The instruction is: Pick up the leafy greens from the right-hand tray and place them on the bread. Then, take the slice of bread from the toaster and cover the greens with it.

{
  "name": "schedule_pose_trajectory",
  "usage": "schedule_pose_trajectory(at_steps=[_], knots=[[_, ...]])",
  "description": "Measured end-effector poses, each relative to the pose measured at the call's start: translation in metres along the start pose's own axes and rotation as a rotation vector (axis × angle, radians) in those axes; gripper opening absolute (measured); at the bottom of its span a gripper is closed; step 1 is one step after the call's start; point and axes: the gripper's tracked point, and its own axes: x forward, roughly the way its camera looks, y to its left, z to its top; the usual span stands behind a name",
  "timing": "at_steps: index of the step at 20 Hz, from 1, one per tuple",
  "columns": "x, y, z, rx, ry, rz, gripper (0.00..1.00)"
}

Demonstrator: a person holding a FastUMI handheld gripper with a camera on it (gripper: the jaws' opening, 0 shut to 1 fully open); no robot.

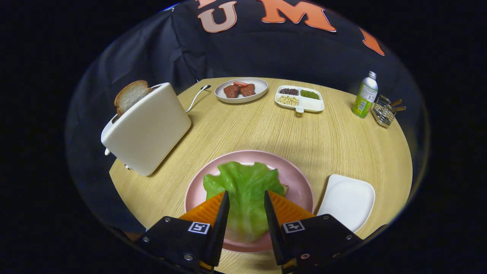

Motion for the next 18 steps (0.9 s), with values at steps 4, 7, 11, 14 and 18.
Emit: schedule_pose_trajectory(at_steps=[4,7,11,14,18], knots=[[-0.011,0.009,0.024,0.003,-0.039,0.004,0.68],[-0.019,0.028,0.045,0.024,-0.057,0.047,0.77],[-0.027,0.062,0.078,0.009,-0.08,0.11,0.87],[-0.032,0.094,0.1,0.03,-0.072,0.181,0.9],[-0.037,0.135,0.13,0.074,-0.049,0.266,0.93]])
